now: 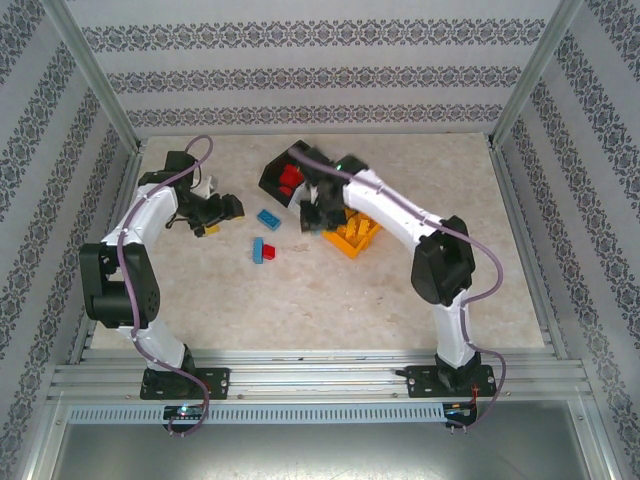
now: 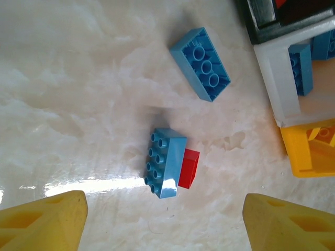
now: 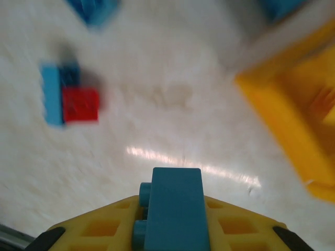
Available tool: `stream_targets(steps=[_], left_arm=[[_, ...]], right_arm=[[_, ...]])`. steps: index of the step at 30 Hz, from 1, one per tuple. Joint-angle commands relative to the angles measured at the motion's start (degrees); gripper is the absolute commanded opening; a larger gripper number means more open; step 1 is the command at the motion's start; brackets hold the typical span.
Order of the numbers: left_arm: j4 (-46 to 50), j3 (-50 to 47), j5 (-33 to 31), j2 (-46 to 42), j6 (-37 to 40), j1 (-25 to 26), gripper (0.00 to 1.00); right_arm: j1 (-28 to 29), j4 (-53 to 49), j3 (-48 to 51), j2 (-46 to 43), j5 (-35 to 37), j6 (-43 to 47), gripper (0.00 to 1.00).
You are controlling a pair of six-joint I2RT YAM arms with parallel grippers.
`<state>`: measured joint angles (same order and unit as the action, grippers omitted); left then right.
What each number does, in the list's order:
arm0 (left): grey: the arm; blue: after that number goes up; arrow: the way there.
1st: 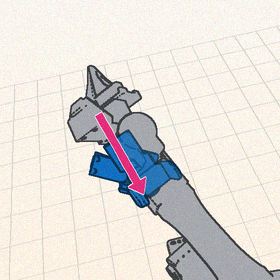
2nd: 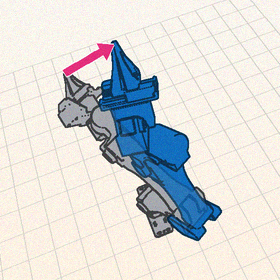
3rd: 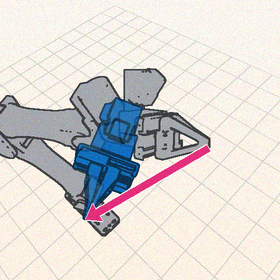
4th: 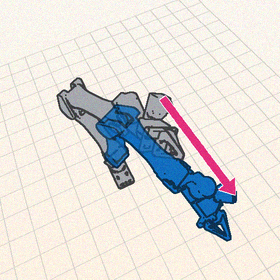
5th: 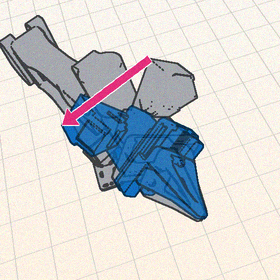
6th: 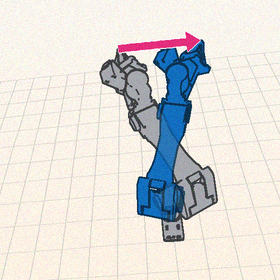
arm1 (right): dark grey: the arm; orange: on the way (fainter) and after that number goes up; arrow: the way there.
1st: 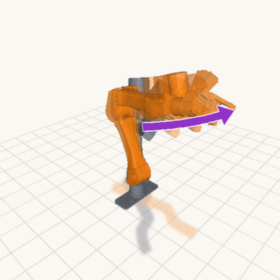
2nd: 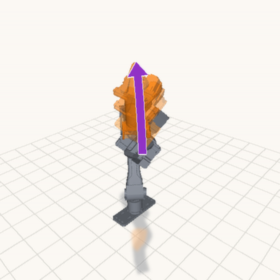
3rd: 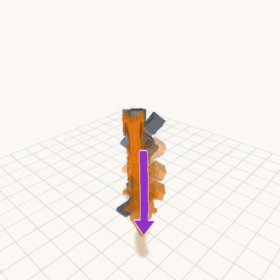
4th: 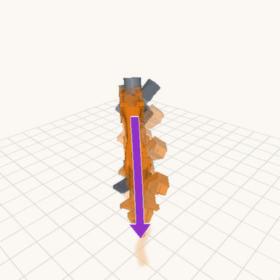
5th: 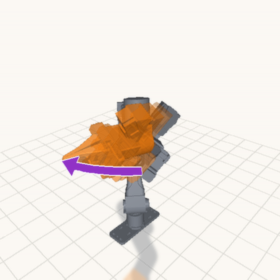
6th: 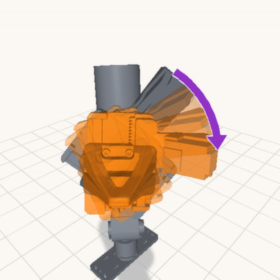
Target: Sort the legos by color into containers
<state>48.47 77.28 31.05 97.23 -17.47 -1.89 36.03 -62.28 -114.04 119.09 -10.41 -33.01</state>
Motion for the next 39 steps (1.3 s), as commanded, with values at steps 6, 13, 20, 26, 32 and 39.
stream_targets(steps=[6, 13, 20, 26, 32, 39], left_arm=[[4.26, -1.29, -2.63, -1.17, 1.86, 5.27, 0.79], [2.54, -0.82, -3.36, 1.39, -2.40, 10.98, 0.79], [1.79, 0.74, -2.88, 4.23, -4.20, 14.50, 0.79], [2.31, 1.98, -3.10, 6.65, -4.14, 16.43, 0.79], [4.46, 4.82, -6.44, 8.69, -2.97, 16.32, 0.79], [5.33, 6.98, -7.65, 11.22, -2.83, 15.43, 0.76]], right_arm=[[-11.08, -1.52, -23.16, 15.06, -5.79, -5.15, 0.30], [-15.63, -3.11, -35.40, 24.32, -8.56, -6.82, 0.30], [-17.00, -1.79, -35.05, 26.52, -10.60, -7.11, 0.33], [-17.14, -1.18, -34.85, 26.76, -10.85, -7.24, 0.43], [-17.31, -1.52, -34.40, 25.34, -10.59, -7.01, 0.48], [-17.16, -2.05, -28.68, 20.25, -9.33, -4.64, 0.50]])
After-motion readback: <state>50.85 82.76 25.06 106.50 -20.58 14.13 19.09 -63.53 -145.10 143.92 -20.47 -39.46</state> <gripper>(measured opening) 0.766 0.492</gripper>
